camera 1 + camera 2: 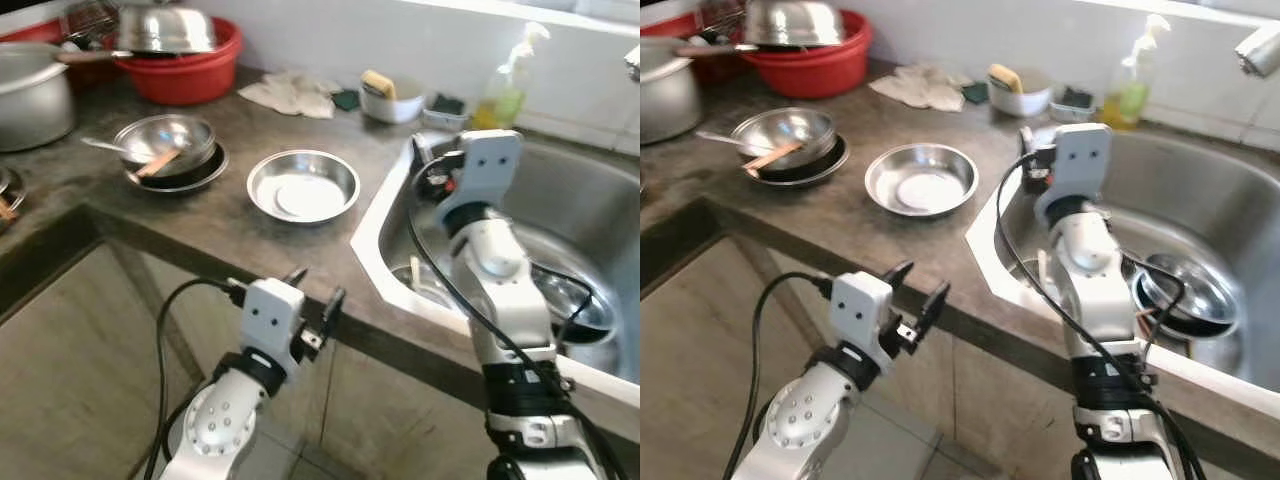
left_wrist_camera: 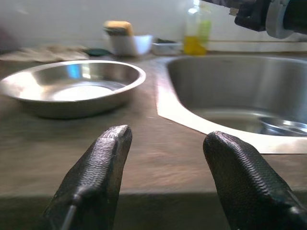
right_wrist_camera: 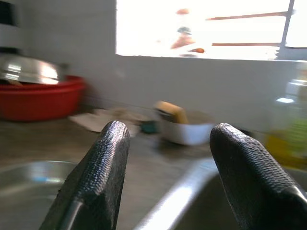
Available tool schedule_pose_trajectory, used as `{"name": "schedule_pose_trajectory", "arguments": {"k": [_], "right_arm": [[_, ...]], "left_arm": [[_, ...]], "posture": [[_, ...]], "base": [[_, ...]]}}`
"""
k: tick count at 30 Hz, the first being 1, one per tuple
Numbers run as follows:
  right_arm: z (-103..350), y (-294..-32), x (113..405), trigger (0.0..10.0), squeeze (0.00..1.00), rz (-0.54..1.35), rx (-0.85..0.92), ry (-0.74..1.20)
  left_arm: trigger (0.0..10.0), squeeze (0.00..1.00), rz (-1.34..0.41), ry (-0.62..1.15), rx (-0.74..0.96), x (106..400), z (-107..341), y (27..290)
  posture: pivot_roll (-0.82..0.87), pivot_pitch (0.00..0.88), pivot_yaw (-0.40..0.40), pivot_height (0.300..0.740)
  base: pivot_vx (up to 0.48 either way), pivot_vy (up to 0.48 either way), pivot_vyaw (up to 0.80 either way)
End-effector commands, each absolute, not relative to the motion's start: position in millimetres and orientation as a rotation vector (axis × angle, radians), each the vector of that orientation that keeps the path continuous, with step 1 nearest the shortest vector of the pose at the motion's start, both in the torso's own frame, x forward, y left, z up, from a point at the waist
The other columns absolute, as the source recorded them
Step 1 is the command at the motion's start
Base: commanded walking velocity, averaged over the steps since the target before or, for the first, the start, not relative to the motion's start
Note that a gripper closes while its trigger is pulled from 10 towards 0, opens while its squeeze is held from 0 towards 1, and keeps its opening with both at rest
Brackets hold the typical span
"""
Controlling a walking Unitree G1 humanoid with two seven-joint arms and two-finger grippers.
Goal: Kitchen organization
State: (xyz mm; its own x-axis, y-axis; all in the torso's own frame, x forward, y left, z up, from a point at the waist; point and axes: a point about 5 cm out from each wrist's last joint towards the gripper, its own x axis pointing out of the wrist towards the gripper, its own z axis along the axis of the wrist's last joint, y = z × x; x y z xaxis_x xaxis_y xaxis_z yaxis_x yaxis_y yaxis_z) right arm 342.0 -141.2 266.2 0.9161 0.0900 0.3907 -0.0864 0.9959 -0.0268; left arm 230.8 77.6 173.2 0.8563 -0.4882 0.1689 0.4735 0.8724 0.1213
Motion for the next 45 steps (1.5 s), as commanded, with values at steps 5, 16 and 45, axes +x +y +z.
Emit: {"name": "schedule_pose_trajectory", "arguments": {"k": [5,16,45], "right_arm": [[266.4,-145.3,353.5,10.0,0.0,0.088,-0.001,-0.35],[248.9,-146.0,390.3,10.0,0.69,0.055,0.002,-0.084],[247.8,-128.9,420.6,10.0,0.0,0.152,0.12,0.226]], "left_arm": [[10.0,0.0,-0.473,-0.211,0.087,232.4,172.0,77.4],[10.0,0.0,-0.419,-0.187,0.114,235.0,166.8,82.1],[10.0,0.0,-0.448,-0.141,0.079,216.5,159.3,73.8]], "posture": [[0.18,0.075,-0.057,0.74],[0.19,0.086,-0.078,0.74],[0.18,0.148,-0.099,0.74]], "base": [[0.0,0.0,0.64],[0.0,0.0,0.0],[0.0,0.0,0.0]]}}
